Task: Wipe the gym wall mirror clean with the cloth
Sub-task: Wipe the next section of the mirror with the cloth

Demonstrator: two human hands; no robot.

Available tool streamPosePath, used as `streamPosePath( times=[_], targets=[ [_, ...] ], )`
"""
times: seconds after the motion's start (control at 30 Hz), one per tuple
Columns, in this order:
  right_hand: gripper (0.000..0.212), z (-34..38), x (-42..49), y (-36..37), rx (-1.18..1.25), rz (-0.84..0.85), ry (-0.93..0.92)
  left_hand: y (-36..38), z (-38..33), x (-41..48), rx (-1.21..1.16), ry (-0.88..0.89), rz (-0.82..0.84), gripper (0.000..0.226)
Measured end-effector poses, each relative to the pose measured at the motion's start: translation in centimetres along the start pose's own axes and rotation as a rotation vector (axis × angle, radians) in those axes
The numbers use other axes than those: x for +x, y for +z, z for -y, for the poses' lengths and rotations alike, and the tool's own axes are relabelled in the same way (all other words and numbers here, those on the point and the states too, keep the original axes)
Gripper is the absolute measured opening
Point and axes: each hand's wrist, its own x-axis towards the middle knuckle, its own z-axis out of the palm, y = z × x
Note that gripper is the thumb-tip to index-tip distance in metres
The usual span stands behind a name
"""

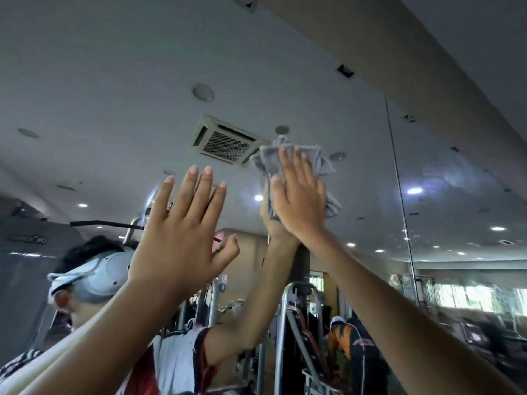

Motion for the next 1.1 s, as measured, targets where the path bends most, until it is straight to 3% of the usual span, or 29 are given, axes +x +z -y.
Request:
streamPosePath(
  times=[0.1, 0.17, 0.23, 0.3, 0.4, 0.5, 0.67, 0.77, 0.83, 0.9, 1.03, 1.1],
  targets=[
    [0.058, -0.8, -5.4, -0.6, 0.016, 0.035, -0.441, 0.1, 0.1, -0.1, 0.001, 0.001, -0.007, 0.079],
    [0.058, -4.8, -8.0, -0.9, -0.024, 0.054, -0.568, 0.1, 0.2, -0.1, 0.001, 0.008, -0.005, 0.079],
    [0.057, -8.7, -8.9, -1.5, -0.028, 0.04, -0.451, 0.0, 0.2, -0.2, -0.001, 0.007, -0.005, 0.079],
    [0.055, -10.3, -7.9, -1.3, 0.01, 0.014, -0.182, -0.1, 0.0, -0.3, 0.003, 0.001, 0.007, 0.078],
    [0.06, -6.8, -4.0, -0.4, -0.006, -0.024, 0.212, -0.1, -0.1, -0.3, 0.001, -0.001, 0.007, 0.078],
    [0.061, -1.6, -1.8, 0.0, -0.041, -0.024, 0.311, -0.2, 0.0, -0.4, 0.001, -0.007, 0.003, 0.076],
    [0.056, 0.7, -8.6, -0.1, 0.008, -0.039, -0.174, -0.4, 0.0, -1.0, 0.02, -0.004, 0.02, 0.075],
    [0.064, -4.8, -12.8, -0.8, -0.051, 0.049, -0.534, -0.6, -0.4, -2.6, 0.019, 0.002, 0.041, 0.074],
    [0.067, -9.2, -13.0, -1.9, -0.14, 0.142, -0.663, -0.8, -0.6, -3.1, 0.014, 0.007, 0.052, 0.073],
    [0.064, -11.1, -11.5, -2.4, -0.144, 0.176, -0.504, -0.9, -0.6, -2.9, 0.015, 0.004, 0.061, 0.073],
    [0.06, -6.2, -7.3, -0.8, -0.054, -0.008, 0.141, -1.0, -0.8, -3.4, 0.013, -0.001, 0.063, 0.073],
    [0.064, -2.3, -6.7, 0.0, -0.07, -0.07, 0.263, -1.2, -1.1, -4.3, 0.008, 0.002, 0.063, 0.072]
  ],
)
